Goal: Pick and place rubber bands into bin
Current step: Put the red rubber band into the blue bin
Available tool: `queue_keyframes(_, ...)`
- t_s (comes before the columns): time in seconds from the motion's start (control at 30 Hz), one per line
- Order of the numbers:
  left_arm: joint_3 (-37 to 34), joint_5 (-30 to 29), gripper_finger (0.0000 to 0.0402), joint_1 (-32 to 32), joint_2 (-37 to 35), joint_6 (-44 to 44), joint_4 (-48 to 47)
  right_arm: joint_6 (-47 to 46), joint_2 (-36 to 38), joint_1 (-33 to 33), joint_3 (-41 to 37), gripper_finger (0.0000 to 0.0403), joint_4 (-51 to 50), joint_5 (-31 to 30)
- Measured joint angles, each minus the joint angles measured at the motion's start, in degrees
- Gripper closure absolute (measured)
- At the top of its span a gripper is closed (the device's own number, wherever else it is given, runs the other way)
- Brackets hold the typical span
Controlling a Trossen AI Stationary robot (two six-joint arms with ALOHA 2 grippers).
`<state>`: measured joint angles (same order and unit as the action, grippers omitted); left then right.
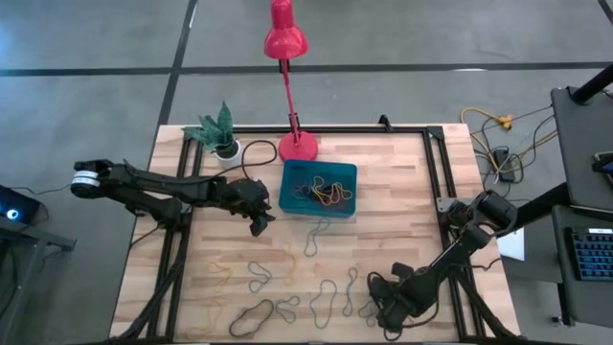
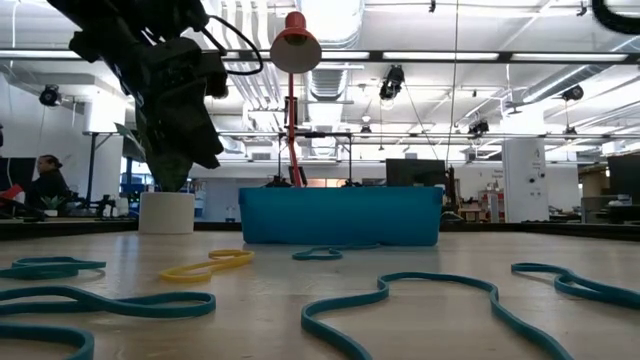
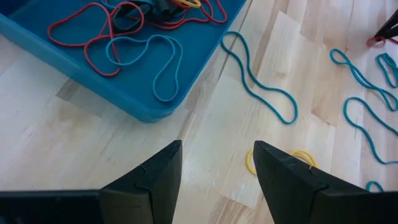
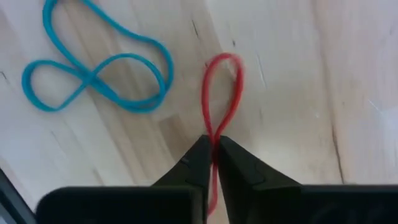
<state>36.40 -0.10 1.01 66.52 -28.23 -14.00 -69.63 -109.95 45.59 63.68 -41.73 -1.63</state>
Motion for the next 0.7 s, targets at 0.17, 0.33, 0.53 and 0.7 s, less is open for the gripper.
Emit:
queue_keyframes(0.17,0.0,0.0,0.0219,0.0,0.0,0.0,0.0,1.4,1.1,-3.5,1.5,0.0394,1.7,-3.5)
queue_keyframes(0.33,0.0,0.1,0.0219,0.0,0.0,0.0,0.1,-0.8,4.5,-7.2,1.3,0.0394,0.0,-12.3)
queue_keyframes(0.53,0.0,1.8,0.0219,0.0,0.0,0.1,0.0,-2.5,10.7,-12.8,1.3,0.0395,-3.9,-24.8)
queue_keyframes(0.7,0.0,2.1,0.0219,0.0,0.0,0.1,0.1,-0.4,17.2,-20.8,1.4,0.0395,-3.5,-36.4)
